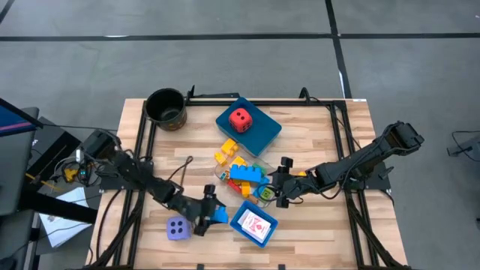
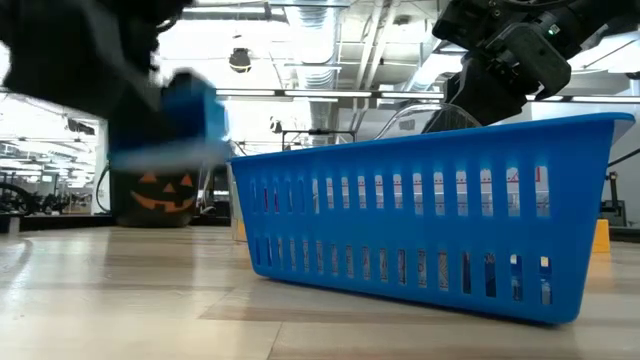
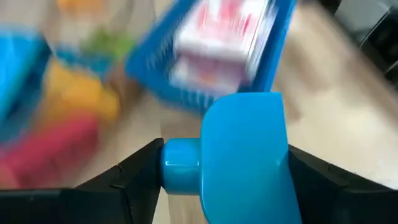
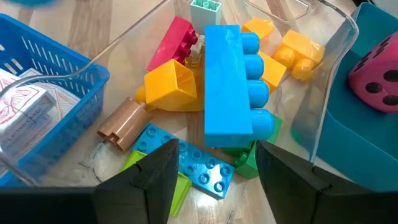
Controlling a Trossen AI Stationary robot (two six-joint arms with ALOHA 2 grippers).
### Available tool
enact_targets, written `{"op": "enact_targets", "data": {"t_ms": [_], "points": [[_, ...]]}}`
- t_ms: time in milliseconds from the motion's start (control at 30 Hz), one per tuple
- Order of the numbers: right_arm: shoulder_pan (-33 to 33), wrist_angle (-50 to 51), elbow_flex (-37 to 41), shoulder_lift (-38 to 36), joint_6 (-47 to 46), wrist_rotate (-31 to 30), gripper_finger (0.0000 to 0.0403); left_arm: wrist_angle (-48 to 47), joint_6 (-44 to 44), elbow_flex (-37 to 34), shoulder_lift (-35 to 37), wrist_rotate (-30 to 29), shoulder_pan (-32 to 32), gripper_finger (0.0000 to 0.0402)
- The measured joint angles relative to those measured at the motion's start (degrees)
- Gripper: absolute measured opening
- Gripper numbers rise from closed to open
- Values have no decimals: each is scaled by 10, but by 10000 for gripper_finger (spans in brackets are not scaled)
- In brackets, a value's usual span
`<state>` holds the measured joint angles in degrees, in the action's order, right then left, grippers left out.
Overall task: Pick & Place Toys
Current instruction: Put the sky blue game piece block into the transparent bin
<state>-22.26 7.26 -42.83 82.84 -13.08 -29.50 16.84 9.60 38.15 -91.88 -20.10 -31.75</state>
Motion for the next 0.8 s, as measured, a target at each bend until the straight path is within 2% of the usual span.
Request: {"op": "enact_targets", "data": {"t_ms": [200, 367, 567, 800], "points": [[0, 0, 0, 0, 0, 0, 205, 88, -81, 0, 43, -76, -4, 255], [0, 0, 0, 0, 0, 0, 205, 195, -130, 0, 21, -129, 33, 254], [0, 1, -1, 0, 2, 0, 205, 247, -137, 0, -2, -125, 124, 254], [-14, 0, -40, 1, 40, -2, 205, 268, -129, 0, -2, -22, 191, 255]]}}
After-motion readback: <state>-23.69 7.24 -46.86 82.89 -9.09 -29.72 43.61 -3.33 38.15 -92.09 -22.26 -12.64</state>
